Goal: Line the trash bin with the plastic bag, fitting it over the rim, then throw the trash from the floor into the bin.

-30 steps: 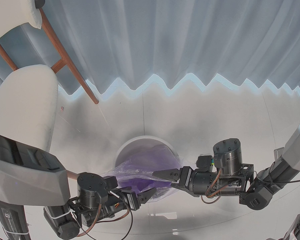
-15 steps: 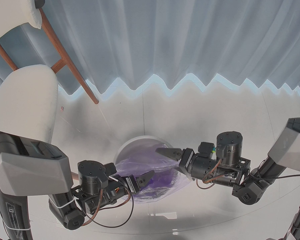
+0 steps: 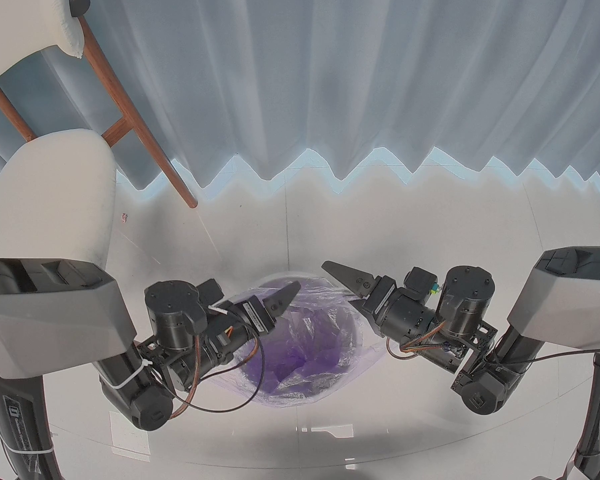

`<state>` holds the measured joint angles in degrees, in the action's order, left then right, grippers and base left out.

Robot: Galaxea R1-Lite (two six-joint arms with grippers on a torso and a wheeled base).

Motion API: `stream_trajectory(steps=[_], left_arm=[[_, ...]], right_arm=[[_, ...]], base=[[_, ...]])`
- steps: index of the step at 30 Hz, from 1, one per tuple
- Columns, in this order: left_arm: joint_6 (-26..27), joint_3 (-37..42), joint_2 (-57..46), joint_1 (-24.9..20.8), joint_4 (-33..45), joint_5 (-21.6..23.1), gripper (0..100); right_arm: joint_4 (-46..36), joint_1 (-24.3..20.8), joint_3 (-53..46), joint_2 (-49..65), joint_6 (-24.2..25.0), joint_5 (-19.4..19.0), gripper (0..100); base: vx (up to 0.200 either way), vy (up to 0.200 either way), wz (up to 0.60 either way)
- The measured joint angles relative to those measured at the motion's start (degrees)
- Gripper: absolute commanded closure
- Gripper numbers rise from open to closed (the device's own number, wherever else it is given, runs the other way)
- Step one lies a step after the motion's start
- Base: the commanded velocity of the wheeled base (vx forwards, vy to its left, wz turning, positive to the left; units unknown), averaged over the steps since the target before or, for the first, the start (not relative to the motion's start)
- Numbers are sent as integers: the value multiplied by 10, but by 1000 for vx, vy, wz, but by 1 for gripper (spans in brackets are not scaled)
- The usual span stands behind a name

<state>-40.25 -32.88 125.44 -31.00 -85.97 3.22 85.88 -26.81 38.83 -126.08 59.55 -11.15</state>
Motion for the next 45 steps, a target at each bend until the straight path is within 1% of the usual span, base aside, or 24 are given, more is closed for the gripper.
stream_trajectory(steps=[4, 9, 15, 21, 24, 30, 34, 37, 40, 45], left_arm=[[2, -25, -3, 16, 6, 0, 0], [3, -31, -8, 22, 0, -1, 0], [8, -1, -14, 25, -1, 4, 0], [20, 55, -37, 25, -1, 45, 0], [22, 69, -47, 22, -1, 48, 0], [23, 71, -53, 20, -2, 47, 0], [24, 53, -54, 14, -2, 41, 0], [25, 36, -53, 10, -2, 16, 0], [29, 25, -47, 8, -1, 3, 0], [56, 17, -26, 15, -1, -1, 0]], right_arm=[[5, 0, 0, -6, -1, 2, 0], [6, -1, 0, -9, -1, 3, 0], [6, -1, -2, -13, -6, 3, 0], [6, -3, -5, -15, -11, 3, 0], [6, -3, -5, -16, -13, 3, 0], [6, -3, -4, -16, -14, 3, 0], [6, 1, -4, -16, -26, 3, 0], [7, 7, -4, -17, -45, 3, 0], [7, 13, -2, -23, -60, 3, 0], [15, 18, 3, -32, -62, 4, 0]], base=[[0, 0, 0], [0, 0, 0], [0, 0, 0], [200, 0, 0], [200, 0, 0], [200, 0, 0], [0, 0, 0], [0, 0, 0], [0, 0, 0], [0, 0, 0]])
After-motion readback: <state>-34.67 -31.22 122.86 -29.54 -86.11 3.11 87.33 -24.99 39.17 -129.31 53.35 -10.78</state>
